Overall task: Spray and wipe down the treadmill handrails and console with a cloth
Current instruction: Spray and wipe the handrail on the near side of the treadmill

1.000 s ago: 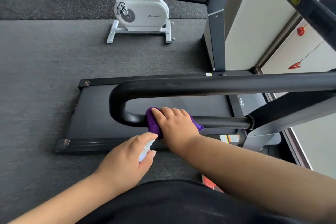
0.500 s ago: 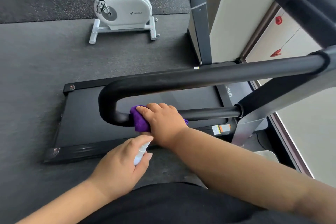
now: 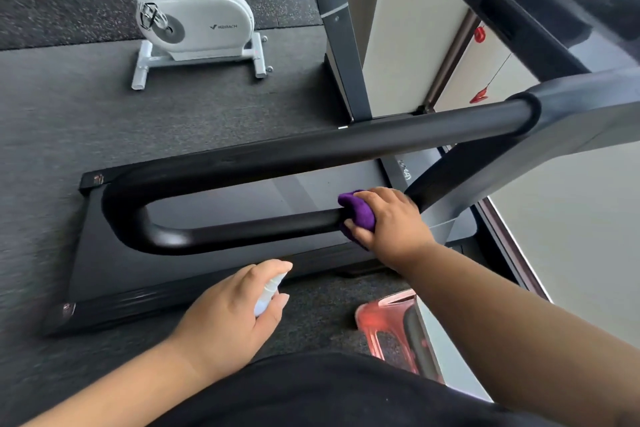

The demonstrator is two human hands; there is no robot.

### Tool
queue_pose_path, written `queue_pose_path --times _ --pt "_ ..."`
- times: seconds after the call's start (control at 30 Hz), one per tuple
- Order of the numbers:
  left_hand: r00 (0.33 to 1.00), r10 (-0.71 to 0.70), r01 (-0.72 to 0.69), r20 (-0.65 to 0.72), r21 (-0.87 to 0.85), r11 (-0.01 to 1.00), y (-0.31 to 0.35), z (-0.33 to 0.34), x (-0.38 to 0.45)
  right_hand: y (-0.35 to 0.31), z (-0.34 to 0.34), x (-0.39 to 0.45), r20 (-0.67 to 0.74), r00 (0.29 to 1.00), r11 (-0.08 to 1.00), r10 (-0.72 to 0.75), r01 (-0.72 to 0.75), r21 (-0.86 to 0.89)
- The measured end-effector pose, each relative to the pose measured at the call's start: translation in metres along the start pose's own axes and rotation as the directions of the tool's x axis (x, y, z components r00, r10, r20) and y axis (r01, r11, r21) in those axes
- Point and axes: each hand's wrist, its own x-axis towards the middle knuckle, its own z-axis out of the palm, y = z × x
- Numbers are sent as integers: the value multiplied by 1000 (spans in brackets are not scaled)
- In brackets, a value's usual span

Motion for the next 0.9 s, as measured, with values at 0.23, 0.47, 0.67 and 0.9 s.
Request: queue_pose_path --times 0.23,0.47,0.67,0.9 --pt "997 -79 79 -8 12 997 -3 -8 -6 -26 19 -12 -167 986 985 -15 43 165" --pt "993 -71 72 -91 3 997 -16 -30 -12 -94 -15 -36 -231 967 832 -107 214 511" --pt "995 -24 19 -95 -46 999 -32 -46 -20 -159 -88 -50 -499 856 802 -136 391 452" --pt "991 24 -42 -133 -134 990 -45 -68 -37 -199 -113 0 -520 844 941 -129 270 204"
